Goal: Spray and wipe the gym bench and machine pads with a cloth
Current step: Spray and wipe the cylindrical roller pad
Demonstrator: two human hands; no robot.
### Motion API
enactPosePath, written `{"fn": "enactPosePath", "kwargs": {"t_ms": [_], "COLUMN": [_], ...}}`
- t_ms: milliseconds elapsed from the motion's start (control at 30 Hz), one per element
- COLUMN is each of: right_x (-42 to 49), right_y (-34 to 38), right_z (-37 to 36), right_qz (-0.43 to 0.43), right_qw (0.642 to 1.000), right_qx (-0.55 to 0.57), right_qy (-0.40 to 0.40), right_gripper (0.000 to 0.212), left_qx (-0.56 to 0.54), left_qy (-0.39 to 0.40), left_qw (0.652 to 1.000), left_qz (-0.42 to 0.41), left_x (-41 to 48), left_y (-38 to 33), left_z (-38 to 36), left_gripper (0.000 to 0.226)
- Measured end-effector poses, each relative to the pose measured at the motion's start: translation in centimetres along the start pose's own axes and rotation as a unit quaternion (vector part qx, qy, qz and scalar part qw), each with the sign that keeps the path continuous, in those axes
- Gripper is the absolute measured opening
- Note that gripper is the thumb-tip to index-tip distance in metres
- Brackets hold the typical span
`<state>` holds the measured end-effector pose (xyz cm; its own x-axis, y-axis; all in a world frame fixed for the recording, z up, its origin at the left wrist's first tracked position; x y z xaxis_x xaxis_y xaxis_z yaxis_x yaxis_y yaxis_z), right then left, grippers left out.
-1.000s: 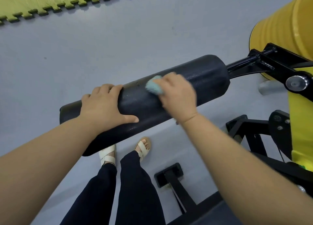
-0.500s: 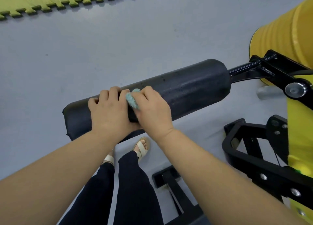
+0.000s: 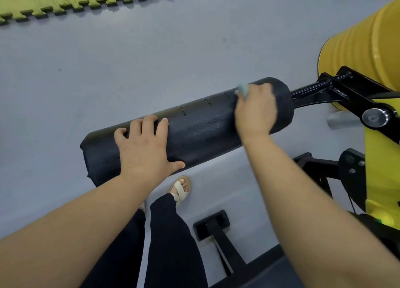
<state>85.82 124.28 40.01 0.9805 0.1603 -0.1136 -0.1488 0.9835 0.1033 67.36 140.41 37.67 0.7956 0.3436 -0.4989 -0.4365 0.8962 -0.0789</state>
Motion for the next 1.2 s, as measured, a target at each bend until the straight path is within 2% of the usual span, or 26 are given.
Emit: {"fn": "enactPosePath", "kwargs": {"t_ms": [100,200,233,267,367,400,467,567,700,833,900,967,1033,1100,1200], "right_x": [-4.8,-6.7,-5.6,-3.5,3.0,3.9,4.1,2.3,-2.9,-7.5,-5.2,-1.2,1.3,1.3,-1.6], "right_y": [6.6,8.6,7.6,5.5,-4.6,-6.7,-7.3,-2.6,6.9,11.7,8.7,2.9,-1.8,-2.1,2.8], "right_z": [-0.9,-0.6,-0.4,0.0,1.2,1.8,2.0,0.6,-1.6,-2.7,-1.7,-0.1,1.2,0.8,-0.4], "right_qz": [0.151,0.312,0.322,0.283,0.051,0.001,-0.038,-0.027,0.124,0.291,0.266,0.160,0.053,0.004,0.023], "right_qw": [0.988,0.949,0.946,0.959,0.998,0.999,0.999,0.998,0.988,0.947,0.957,0.984,0.998,0.999,0.999], "right_qx": [0.036,0.046,0.030,0.011,-0.034,-0.036,-0.035,-0.054,-0.059,-0.011,-0.002,0.006,0.013,0.003,-0.016], "right_qy": [0.003,0.022,0.026,0.025,0.001,-0.001,-0.007,0.017,0.076,0.136,0.115,0.074,0.040,0.032,0.031], "right_gripper": [0.013,0.016,0.016,0.015,0.028,0.033,0.034,0.037,0.027,0.026,0.027,0.032,0.034,0.034,0.030], "left_qx": [0.006,0.013,0.011,0.010,0.006,0.007,0.010,0.010,0.009,-0.039,-0.082,-0.099,-0.108,-0.144,-0.243], "left_qy": [0.003,0.004,0.004,0.005,0.005,0.004,0.002,0.001,-0.001,-0.016,-0.023,-0.011,0.020,0.040,0.016], "left_qw": [1.000,1.000,1.000,1.000,1.000,1.000,1.000,1.000,1.000,0.999,0.996,0.995,0.994,0.988,0.969], "left_qz": [0.001,0.000,-0.001,-0.002,-0.005,-0.006,-0.005,0.003,0.008,-0.015,-0.028,-0.015,0.011,0.030,0.039], "left_x": [0.0,0.1,0.1,0.1,0.0,0.0,0.0,-0.2,-0.5,-0.7,-0.5,-0.1,-0.2,-0.8,-1.8], "left_y": [0.0,0.0,0.0,0.0,0.0,0.0,0.0,-0.1,-0.2,0.2,1.6,4.2,7.2,9.8,11.3], "left_z": [-0.1,0.0,0.1,0.1,0.0,0.1,0.1,0.0,-0.1,0.9,1.8,1.8,1.3,0.5,-0.2], "left_gripper": [0.100,0.101,0.100,0.100,0.100,0.100,0.099,0.099,0.100,0.093,0.087,0.091,0.106,0.113,0.098]}}
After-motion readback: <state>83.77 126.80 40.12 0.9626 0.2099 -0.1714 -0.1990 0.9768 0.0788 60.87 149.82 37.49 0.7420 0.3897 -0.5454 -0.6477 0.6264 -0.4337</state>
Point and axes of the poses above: each hand's wrist, its own x-axis towards the middle knuckle, its own z-axis out of the back of the hand, y = z × x, the point moved 9 cm from there along x, towards the middle knuckle, and after that the axes turned 6 degrees about y, right-handed, at the moved point
